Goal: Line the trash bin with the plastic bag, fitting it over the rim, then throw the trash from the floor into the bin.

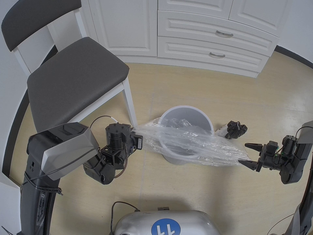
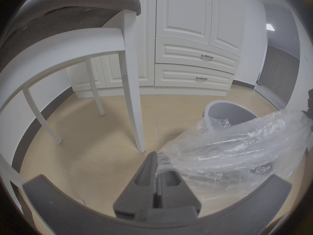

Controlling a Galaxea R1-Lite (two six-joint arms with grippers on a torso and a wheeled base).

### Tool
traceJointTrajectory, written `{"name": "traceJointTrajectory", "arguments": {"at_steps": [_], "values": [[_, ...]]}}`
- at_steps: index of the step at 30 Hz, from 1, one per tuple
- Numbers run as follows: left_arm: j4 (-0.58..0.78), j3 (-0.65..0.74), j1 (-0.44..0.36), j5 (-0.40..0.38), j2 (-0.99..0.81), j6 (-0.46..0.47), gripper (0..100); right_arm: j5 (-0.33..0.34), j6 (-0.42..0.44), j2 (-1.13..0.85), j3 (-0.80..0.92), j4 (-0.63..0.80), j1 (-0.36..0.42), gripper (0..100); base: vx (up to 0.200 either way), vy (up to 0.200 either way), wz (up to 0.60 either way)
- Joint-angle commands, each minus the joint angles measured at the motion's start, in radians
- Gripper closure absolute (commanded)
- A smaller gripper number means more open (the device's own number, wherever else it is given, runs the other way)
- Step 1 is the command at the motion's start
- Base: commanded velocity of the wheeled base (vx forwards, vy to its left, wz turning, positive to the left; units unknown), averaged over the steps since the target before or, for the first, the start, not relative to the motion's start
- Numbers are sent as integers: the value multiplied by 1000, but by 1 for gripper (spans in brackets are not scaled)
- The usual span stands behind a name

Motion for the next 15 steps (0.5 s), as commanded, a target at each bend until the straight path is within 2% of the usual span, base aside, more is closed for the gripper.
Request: {"name": "traceJointTrajectory", "arguments": {"at_steps": [1, 10, 15], "values": [[1, -2, 3, 1, 0, 1, 100, 6, -1, -4, 1, -18, -9, 0, 0, 0, 0], [-1, -2, 4, 1, -3, -1, 100, 13, -3, -6, -4, -18, -23, 0, 0, 0, 0], [-13, 18, -26, 12, -17, -1, 100, 6, 0, -33, -12, -18, -2, 0, 0, 0, 0]]}}
